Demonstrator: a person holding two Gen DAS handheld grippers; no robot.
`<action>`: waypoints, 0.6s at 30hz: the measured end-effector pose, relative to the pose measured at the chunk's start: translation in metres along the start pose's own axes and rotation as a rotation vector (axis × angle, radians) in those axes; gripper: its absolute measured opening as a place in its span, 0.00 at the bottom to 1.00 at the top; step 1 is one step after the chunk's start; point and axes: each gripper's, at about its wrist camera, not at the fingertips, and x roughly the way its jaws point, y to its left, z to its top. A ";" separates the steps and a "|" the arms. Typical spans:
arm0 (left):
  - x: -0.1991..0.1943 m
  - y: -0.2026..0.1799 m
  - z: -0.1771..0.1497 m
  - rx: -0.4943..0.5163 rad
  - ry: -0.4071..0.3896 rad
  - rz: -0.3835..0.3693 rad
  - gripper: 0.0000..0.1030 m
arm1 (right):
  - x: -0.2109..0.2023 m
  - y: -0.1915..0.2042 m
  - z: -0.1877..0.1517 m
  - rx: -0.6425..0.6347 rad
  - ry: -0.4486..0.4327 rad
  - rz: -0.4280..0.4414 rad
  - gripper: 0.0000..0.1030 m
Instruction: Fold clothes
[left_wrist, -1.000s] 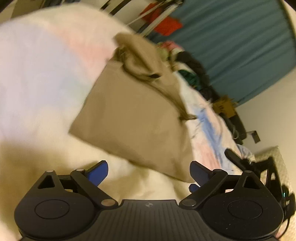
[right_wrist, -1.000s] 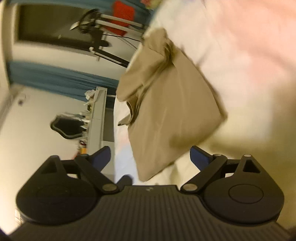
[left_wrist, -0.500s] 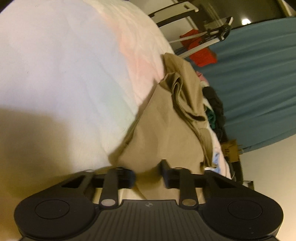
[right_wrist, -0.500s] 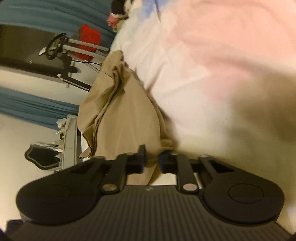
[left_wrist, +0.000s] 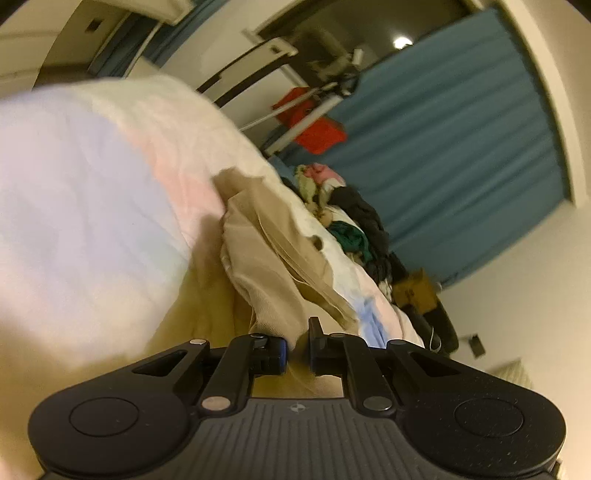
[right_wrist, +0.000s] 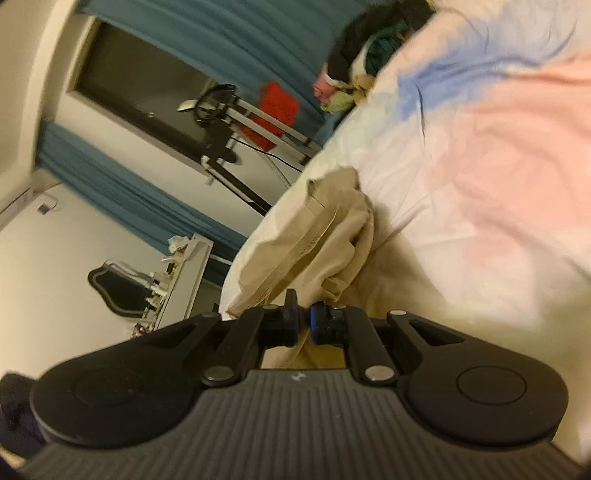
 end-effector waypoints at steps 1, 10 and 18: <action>-0.011 -0.004 -0.006 0.011 0.002 -0.001 0.10 | -0.013 0.004 -0.005 -0.022 -0.006 0.000 0.09; -0.116 -0.037 -0.057 0.053 -0.032 -0.071 0.10 | -0.128 0.018 -0.053 -0.108 -0.072 0.003 0.09; -0.061 -0.064 -0.010 0.145 -0.020 -0.011 0.11 | -0.087 0.039 -0.006 -0.039 -0.078 -0.024 0.09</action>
